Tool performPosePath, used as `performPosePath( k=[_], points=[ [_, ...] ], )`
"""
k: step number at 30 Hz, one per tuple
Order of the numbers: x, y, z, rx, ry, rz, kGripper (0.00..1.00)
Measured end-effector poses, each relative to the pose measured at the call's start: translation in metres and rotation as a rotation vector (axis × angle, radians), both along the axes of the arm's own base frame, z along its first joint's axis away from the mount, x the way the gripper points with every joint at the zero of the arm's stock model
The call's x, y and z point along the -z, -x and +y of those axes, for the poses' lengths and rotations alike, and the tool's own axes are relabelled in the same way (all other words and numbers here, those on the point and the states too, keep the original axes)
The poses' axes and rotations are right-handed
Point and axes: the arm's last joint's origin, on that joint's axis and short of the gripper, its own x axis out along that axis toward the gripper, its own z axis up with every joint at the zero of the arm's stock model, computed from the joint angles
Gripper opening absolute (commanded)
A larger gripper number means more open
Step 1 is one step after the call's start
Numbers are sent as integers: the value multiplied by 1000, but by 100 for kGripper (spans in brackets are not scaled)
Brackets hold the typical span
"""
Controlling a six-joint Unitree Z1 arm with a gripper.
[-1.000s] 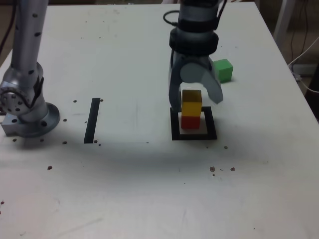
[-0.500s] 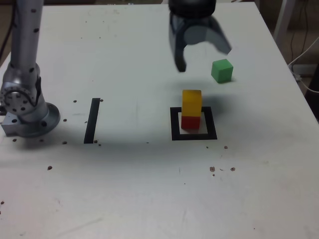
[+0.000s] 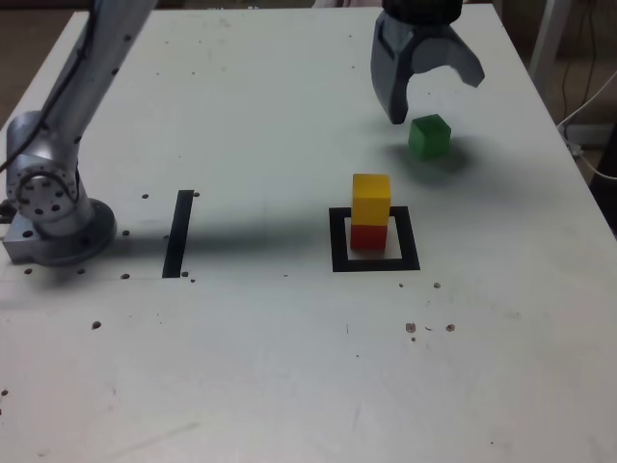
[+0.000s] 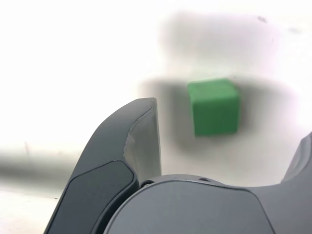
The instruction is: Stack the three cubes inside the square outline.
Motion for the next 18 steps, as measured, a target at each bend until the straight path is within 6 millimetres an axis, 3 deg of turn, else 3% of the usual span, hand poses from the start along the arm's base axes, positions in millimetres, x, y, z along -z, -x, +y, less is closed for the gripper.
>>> performPosePath(
  k=[7, 11, 15, 18],
  points=[
    [29, -14, 21, -10, 63, 38, 95],
    [39, -18, 21, -1, 93, 49, 89],
    [47, -23, 22, 13, 121, 56, 73],
    [51, -26, 22, 24, 131, 64, 52]
  ],
)
